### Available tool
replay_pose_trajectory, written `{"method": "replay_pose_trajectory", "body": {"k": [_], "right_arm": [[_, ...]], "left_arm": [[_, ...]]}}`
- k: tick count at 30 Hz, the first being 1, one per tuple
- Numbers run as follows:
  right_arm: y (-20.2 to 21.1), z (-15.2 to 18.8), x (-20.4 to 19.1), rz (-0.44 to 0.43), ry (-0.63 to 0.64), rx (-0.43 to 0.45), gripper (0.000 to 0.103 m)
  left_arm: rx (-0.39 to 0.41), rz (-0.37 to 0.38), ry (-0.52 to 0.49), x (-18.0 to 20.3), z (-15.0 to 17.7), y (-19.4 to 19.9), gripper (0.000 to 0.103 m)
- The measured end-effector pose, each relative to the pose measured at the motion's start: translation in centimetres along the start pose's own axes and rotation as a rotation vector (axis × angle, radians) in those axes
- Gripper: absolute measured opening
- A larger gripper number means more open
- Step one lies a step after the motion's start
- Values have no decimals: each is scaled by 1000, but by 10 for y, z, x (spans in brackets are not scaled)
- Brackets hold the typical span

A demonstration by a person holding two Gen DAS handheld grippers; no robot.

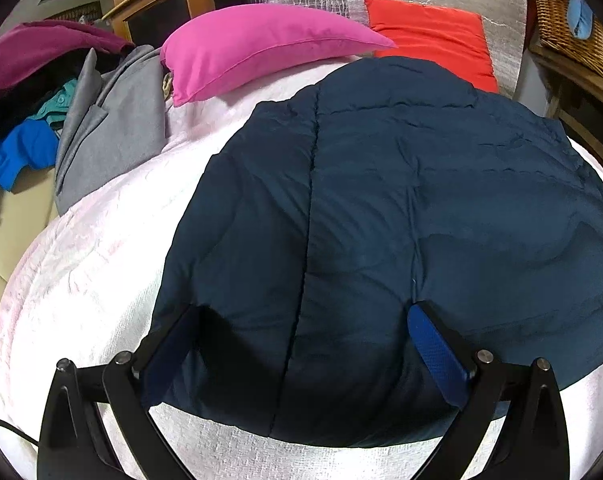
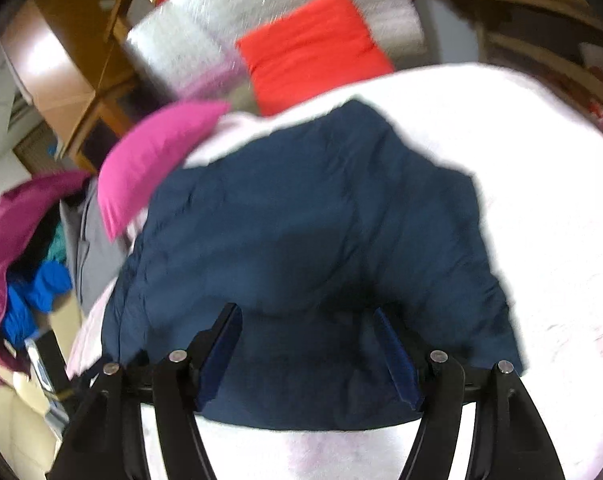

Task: Fold large clothes

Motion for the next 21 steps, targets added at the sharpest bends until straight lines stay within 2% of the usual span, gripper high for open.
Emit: {"method": "replay_pose_trajectory", "body": {"k": [3, 6, 10, 13, 16, 18, 19, 21], "right_arm": [[0, -8, 15, 34, -48, 3, 72], [-29, -7, 35, 76, -99, -106, 68], [-33, -4, 28, 117, -49, -102, 68], [-31, -5, 26, 115, -57, -93, 68], [-18, -6, 21, 102, -45, -42, 68], [-2, -8, 9, 105, -2, 25, 68], [5, -8, 4, 108, 17, 56, 68], [25, -5, -8, 103, 55, 142, 70]], "left_arm": [[-8, 8, 8, 0, 0, -2, 103], [-6, 24, 17, 0, 2, -2, 103], [14, 24, 23, 0, 4, -1, 103], [17, 24, 25, 0, 6, 3, 103], [-33, 45, 40, -4, 3, 8, 103], [-63, 62, 65, -8, -2, 18, 103], [-39, 63, 81, -12, -3, 28, 103], [51, 9, 137, -21, -1, 55, 103]]}}
Point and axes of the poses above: each gripper's, at about its wrist camera, not at the fingertips, and y roughly against the way its jaws point, x to its right, z to its underside, the point moved 3 cm from there along -y, roughly the way its jaws point, and after that the axes turned 12 degrees about -y, right-handed, at the moved point
